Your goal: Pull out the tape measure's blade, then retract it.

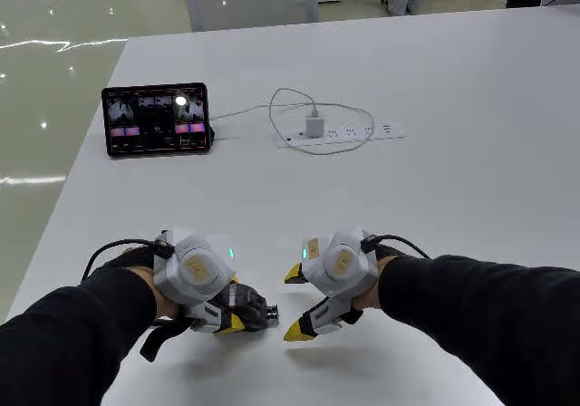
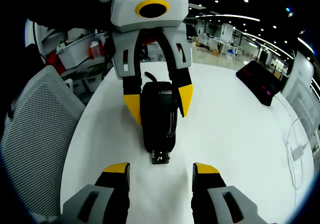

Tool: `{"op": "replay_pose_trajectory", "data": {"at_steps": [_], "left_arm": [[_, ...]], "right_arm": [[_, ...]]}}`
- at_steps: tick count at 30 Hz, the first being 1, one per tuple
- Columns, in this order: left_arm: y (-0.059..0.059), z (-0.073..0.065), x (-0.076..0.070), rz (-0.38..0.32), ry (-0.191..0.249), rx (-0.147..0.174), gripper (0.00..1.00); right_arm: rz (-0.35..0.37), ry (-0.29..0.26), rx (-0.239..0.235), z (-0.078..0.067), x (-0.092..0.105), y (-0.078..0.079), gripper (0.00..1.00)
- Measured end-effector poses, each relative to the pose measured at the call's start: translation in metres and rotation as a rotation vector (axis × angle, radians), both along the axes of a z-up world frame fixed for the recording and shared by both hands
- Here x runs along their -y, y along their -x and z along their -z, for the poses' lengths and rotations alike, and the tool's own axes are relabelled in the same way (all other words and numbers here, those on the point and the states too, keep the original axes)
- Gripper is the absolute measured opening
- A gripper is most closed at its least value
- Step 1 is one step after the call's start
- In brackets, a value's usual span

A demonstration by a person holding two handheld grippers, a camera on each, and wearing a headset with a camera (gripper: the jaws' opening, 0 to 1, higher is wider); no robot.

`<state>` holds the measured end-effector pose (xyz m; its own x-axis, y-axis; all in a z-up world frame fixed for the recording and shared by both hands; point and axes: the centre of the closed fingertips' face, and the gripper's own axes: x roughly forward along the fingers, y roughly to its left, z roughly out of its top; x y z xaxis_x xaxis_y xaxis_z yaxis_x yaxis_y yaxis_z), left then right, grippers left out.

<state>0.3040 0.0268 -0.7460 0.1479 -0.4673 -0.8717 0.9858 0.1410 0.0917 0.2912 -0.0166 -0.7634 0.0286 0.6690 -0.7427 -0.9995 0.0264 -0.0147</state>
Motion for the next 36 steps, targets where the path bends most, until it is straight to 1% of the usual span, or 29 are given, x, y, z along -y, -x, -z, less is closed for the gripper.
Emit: {"op": "replay_pose_trajectory", "data": {"at_steps": [3,7,9,13,16,20,24,25,26,29,32,34,36], "left_arm": [[0.0,0.0,0.0,0.0,0.001,-0.002,0.31],[0.0,0.0,0.0,-0.001,0.002,-0.002,0.31],[0.0,0.0,0.001,-0.001,0.002,-0.003,0.31],[0.0,0.0,0.0,-0.002,0.001,-0.006,0.31],[0.0,0.0,0.0,-0.003,0.003,-0.006,0.31],[0.0,0.0,0.0,-0.003,0.003,-0.008,0.31],[0.0,0.0,0.0,-0.004,0.002,-0.006,0.31],[0.0,0.0,0.0,-0.004,0.002,-0.006,0.31],[0.0,0.0,0.0,-0.004,0.002,-0.006,0.31],[0.0,0.0,0.0,-0.005,0.003,-0.005,0.31],[0.0,0.0,0.0,-0.008,0.008,-0.004,0.31],[0.0,0.0,0.0,-0.01,0.01,-0.005,0.31],[0.0,0.0,0.0,-0.01,0.01,-0.005,0.31]], "right_arm": [[-0.003,0.005,0.0,0.001,-0.003,-0.002,0.43],[0.014,0.001,0.016,0.003,-0.007,-0.008,0.33],[0.014,0.003,0.011,0.005,-0.008,-0.009,0.31],[0.003,0.012,0.008,0.008,-0.01,-0.007,0.29],[-0.005,0.014,0.004,0.01,-0.013,-0.005,0.3],[-0.02,0.02,0.006,0.014,-0.017,-0.002,0.21],[-0.029,0.026,0.003,0.014,-0.019,0.001,0.15],[-0.027,0.031,0.016,0.015,-0.019,-0.001,0.13],[-0.032,0.031,0.011,0.015,-0.019,0.0,0.13],[-0.037,0.047,0.019,0.018,-0.019,0.0,0.13],[-0.025,0.05,0.001,0.016,-0.019,-0.001,0.13],[-0.013,0.065,-0.016,0.016,-0.019,-0.001,0.13],[-0.012,0.071,-0.015,0.018,-0.02,-0.001,0.13]]}}
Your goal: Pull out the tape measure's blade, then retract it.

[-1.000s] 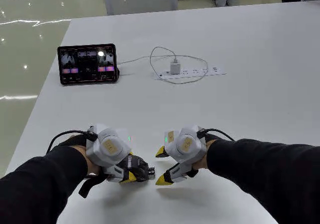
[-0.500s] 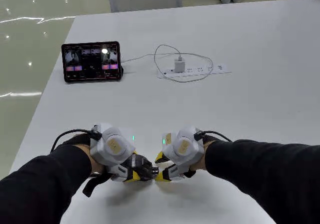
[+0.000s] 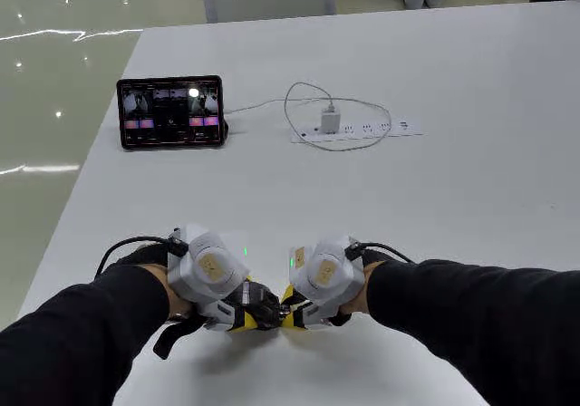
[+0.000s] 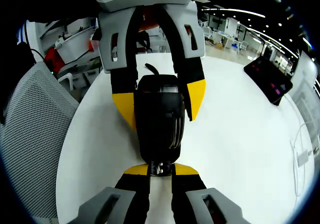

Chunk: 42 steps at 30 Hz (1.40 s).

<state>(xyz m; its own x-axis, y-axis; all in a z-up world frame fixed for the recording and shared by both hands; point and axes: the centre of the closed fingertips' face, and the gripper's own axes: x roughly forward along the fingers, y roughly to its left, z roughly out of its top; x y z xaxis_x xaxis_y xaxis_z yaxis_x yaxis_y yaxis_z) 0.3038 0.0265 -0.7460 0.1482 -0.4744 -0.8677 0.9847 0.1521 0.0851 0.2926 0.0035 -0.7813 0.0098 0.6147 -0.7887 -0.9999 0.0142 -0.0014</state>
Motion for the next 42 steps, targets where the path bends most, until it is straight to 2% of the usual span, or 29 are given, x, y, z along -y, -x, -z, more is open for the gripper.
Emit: {"op": "replay_pose_trajectory", "data": {"at_steps": [4,16,24,30,32,42], "left_arm": [[0.0,0.0,0.0,-0.004,0.004,-0.002,0.31],[-0.001,0.0,0.0,-0.014,0.007,-0.005,0.31],[-0.002,0.0,0.0,-0.029,0.024,-0.012,0.31],[-0.002,0.0,0.001,-0.036,0.031,-0.009,0.31],[-0.002,-0.001,0.0,-0.036,0.034,-0.01,0.31],[-0.003,-0.001,0.0,-0.041,0.039,-0.01,0.31]], "right_arm": [[-0.032,-0.009,0.005,0.001,0.001,0.0,0.11],[-0.027,-0.003,0.001,0.0,0.001,-0.003,0.1],[-0.038,0.005,0.028,0.0,0.004,-0.004,0.1],[-0.023,0.002,0.008,0.0,0.005,-0.005,0.1],[-0.01,0.004,-0.013,0.0,0.006,-0.005,0.1],[-0.012,0.015,-0.012,0.001,0.013,-0.005,0.1]]}}
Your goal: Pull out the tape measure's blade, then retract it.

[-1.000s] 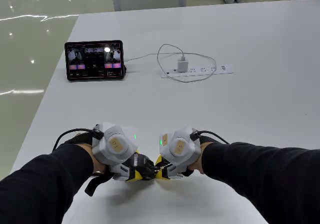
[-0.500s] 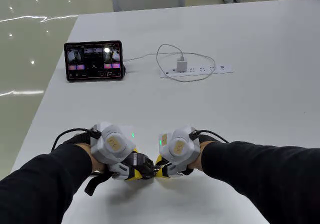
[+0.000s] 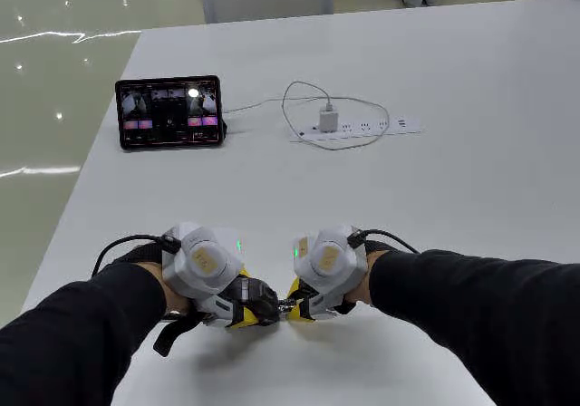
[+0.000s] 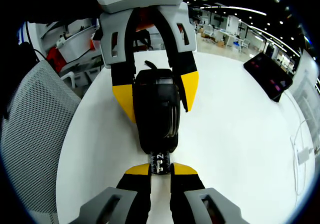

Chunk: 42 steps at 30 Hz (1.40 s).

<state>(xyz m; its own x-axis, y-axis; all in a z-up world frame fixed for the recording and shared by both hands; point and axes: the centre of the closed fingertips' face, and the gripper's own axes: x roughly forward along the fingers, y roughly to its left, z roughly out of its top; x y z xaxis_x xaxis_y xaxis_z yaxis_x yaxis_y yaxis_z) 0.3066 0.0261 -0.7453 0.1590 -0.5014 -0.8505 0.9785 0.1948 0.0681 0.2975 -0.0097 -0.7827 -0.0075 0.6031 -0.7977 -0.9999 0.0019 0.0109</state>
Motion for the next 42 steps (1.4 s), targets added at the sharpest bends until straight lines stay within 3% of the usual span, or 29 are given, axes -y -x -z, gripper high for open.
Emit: {"op": "replay_pose_trajectory", "data": {"at_steps": [42], "left_arm": [[0.0,0.001,0.001,-0.001,-0.01,0.005,0.31]], "right_arm": [[0.012,0.02,-0.006,0.0,0.025,0.001,0.1]]}}
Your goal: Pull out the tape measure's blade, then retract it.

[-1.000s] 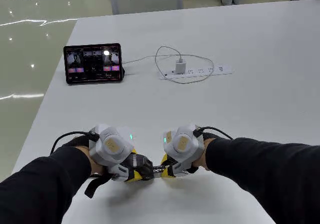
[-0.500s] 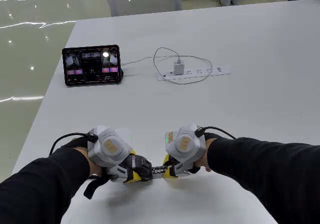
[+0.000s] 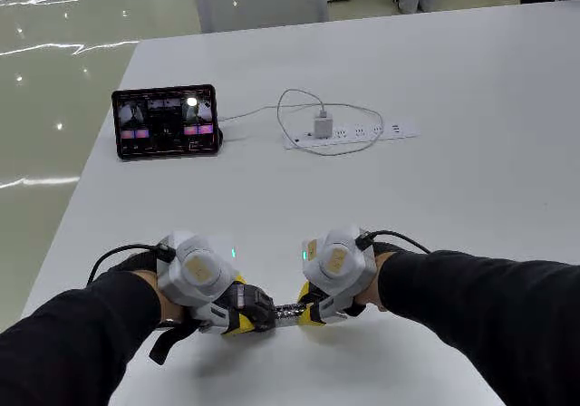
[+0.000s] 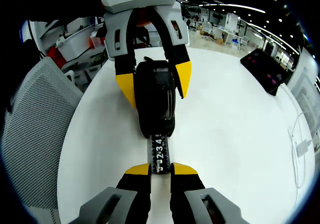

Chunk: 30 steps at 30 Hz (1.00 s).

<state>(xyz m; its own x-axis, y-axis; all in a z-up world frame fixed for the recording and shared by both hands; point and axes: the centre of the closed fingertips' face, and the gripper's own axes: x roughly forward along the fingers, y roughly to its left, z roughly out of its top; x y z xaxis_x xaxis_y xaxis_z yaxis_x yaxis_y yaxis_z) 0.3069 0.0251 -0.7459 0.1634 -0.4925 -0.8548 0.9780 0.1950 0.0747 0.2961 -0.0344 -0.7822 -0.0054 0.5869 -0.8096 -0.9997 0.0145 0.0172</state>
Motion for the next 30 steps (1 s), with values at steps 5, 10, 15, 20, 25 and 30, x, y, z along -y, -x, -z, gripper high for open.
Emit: {"op": "replay_pose_trajectory", "data": {"at_steps": [5,10,15,20,25,30], "left_arm": [[-0.001,0.0,0.0,-0.001,0.0,-0.001,0.31],[-0.001,0.0,0.0,-0.004,0.002,-0.003,0.31],[-0.001,0.0,0.0,-0.006,0.002,-0.003,0.31],[-0.001,0.0,0.0,-0.005,0.004,-0.005,0.31],[-0.001,0.0,0.0,-0.005,0.005,-0.005,0.31],[-0.001,0.0,0.0,-0.005,0.005,-0.003,0.31]], "right_arm": [[0.009,-0.001,-0.005,0.0,0.002,-0.001,0.1],[0.011,0.001,-0.002,0.0,0.005,-0.001,0.1],[0.016,0.004,-0.002,0.0,0.009,-0.002,0.1],[0.015,0.01,-0.001,0.0,0.012,-0.001,0.1],[0.012,0.014,0.0,-0.001,0.013,-0.002,0.1],[0.011,0.015,0.001,0.0,0.016,-0.002,0.1]]}}
